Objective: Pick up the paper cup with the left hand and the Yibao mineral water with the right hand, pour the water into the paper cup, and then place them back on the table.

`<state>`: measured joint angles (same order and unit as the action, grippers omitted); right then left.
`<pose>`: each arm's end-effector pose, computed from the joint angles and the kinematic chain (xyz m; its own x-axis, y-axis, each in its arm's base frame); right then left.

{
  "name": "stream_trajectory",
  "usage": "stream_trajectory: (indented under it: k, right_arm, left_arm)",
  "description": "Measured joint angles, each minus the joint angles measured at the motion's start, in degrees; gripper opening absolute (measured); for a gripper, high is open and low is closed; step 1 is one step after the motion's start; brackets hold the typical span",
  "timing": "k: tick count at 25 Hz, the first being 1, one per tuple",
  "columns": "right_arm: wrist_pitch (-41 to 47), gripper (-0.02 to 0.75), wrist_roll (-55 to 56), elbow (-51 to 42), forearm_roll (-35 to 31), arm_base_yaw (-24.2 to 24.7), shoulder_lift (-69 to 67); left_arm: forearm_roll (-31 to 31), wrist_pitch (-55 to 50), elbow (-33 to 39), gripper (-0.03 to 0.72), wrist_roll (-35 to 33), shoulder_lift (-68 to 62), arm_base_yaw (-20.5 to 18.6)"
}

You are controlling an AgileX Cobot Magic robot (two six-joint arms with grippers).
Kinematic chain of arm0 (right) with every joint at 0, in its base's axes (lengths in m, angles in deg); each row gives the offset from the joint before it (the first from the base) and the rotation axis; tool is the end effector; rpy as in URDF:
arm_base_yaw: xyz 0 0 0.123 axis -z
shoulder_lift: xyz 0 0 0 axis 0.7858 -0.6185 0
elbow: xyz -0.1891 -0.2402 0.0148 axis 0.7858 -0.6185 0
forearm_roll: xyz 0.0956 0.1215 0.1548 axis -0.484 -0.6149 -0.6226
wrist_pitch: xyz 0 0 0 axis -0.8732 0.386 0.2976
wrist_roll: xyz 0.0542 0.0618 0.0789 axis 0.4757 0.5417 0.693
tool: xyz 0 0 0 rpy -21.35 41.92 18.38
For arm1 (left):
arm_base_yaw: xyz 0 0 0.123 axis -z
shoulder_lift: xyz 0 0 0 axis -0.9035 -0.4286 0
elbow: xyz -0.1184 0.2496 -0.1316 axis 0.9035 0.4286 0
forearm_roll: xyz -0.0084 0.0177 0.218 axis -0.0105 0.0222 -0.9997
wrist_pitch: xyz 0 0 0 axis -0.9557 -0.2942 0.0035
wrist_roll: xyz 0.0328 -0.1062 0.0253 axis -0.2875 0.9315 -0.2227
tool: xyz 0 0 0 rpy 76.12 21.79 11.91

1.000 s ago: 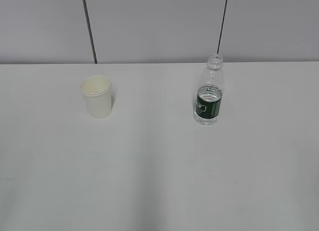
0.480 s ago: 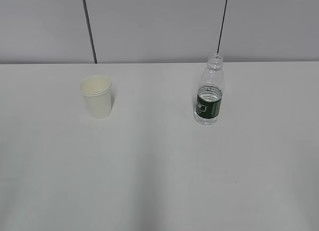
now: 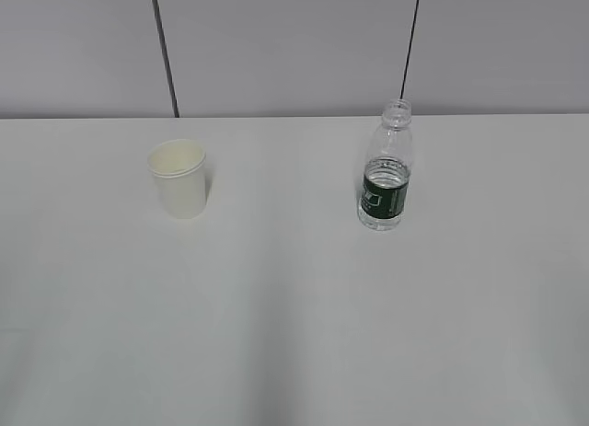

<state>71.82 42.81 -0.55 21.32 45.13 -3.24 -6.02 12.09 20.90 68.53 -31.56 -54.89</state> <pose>-0.0425 -0.0030 0.2401 -0.5073 -0.1159 -0.8540 -0.1587 0.9865 -0.0396 -0.0424 0.0032 0.2511 -0.4608 0.0489 -0.8862 0.1861 0.9816 -0.0427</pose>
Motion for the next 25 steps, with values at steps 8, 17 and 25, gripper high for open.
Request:
stream_trajectory:
  k: [8,17,25]
  right_arm:
    - [-0.13,0.585,-0.07,0.0,0.0,6.92,0.0]
    - [-0.13,0.585,-0.07,0.0,0.11,7.58,0.0]
    - [-0.26,0.585,-0.07,0.0,0.11,7.58,0.0]
  left_arm:
    - [4.34,0.16,0.0,0.486,0.0,0.0,-1.99]
    - [3.4,0.3,0.0,0.486,0.0,0.0,-1.99]
    - [3.24,0.3,0.0,0.486,0.0,0.0,-2.03]
